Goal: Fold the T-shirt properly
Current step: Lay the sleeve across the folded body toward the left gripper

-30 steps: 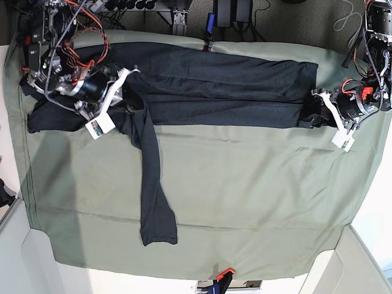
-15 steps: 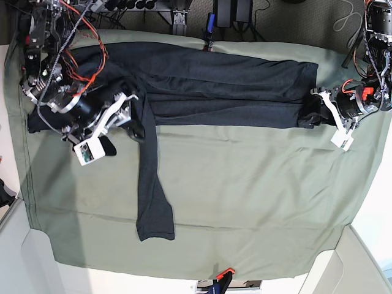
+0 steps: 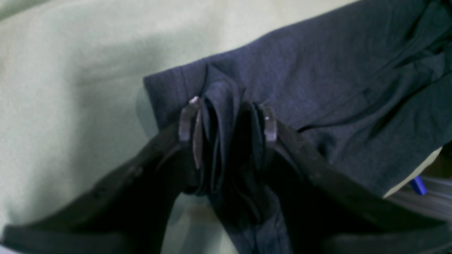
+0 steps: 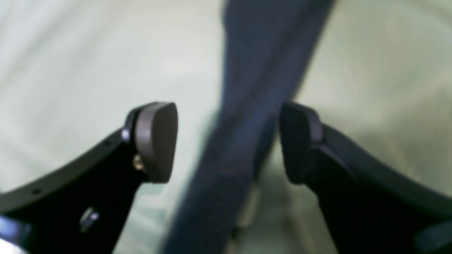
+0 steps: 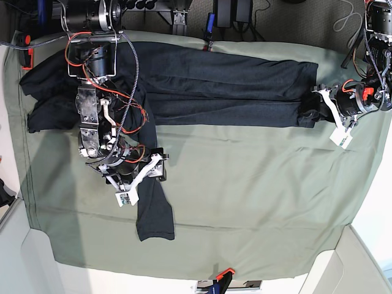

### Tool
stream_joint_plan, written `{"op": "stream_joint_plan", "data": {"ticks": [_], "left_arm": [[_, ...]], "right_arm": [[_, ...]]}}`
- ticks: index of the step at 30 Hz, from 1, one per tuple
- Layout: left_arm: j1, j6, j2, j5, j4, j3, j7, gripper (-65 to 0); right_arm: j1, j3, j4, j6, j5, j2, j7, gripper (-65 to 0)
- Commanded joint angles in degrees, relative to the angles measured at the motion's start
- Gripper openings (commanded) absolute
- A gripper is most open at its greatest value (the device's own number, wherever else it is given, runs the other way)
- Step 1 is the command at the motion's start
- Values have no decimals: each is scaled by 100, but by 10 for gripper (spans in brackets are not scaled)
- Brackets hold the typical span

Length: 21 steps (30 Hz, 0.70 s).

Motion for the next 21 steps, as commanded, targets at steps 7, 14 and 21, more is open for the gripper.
{"op": "stream_joint_plan", "data": {"ticks": [7, 14, 21], "left_arm": [[-72, -30, -129, -96, 81, -57, -216, -409], [-74, -30, -129, -96, 81, -57, -214, -409], [-76, -30, -131, -96, 83, -59, -280, -409]], "right_arm": [[201, 4, -109, 2, -17, 0, 140, -507], [201, 4, 72, 673, 691, 0, -319, -650], [-151, -52, 927, 1318, 1967, -146, -957, -650]]}}
